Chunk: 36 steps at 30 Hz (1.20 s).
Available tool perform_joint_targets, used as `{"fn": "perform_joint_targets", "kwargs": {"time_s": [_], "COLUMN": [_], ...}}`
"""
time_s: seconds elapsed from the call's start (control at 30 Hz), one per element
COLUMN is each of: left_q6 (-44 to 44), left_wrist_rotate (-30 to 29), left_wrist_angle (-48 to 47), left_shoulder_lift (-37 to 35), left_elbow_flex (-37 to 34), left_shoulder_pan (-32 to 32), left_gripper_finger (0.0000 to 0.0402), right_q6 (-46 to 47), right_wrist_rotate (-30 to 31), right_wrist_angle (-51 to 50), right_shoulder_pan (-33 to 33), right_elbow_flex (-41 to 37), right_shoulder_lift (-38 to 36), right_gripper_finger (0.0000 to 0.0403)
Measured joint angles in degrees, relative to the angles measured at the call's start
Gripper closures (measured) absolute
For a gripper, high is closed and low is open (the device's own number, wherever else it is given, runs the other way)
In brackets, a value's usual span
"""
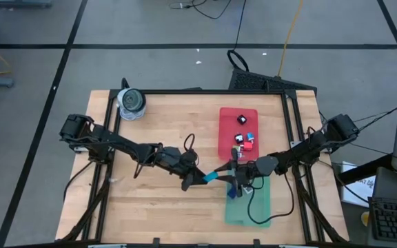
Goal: Pick & Place Office items
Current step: Put the blue digital clock into the green bin
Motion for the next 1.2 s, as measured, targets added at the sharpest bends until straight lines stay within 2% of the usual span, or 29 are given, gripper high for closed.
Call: {"fn": "perform_joint_targets", "kwargs": {"time_s": [0.27, 0.63, 0.77, 1.0, 1.1, 1.2], "left_q6": [0.2, 12.9, 17.3, 15.3, 15.8, 20.5], "left_wrist_rotate": [-0.3, -0.1, 5.8, 25.7, 26.2, 22.4], "left_wrist_angle": [-0.2, 0.2, -0.4, -5.1, -8.0, -10.3], "left_shoulder_lift": [0.0, -0.1, -0.8, -4.4, -6.1, -8.5], "left_elbow_flex": [0.0, 0.1, 0.1, 0.1, 0.1, 0.0], "left_shoulder_pan": [0.0, 0.3, 2.4, 9.1, 10.3, 10.2], "left_gripper_finger": [0.0244, 0.0141, 0.0120, 0.0099, 0.0095, 0.0094], "right_q6": [-0.6, 0.7, 3.2, 9.1, 12.4, 15.5], "right_wrist_rotate": [0.1, 0.0, 0.0, 0.0, 0.0, 0.0], "right_wrist_angle": [0.0, -0.4, -1.7, -10.6, -15.8, -20.9], "right_shoulder_pan": [0.0, 1.2, 1.2, 1.3, 1.3, 1.4], "right_elbow_flex": [0.0, 0.0, -0.1, -0.1, -0.1, -0.1], "right_shoulder_lift": [0.0, -0.5, -2.3, -8.1, -11.0, -13.8], "right_gripper_finger": [0.0352, 0.0349, 0.0354, 0.0351, 0.0352, 0.0352]}}
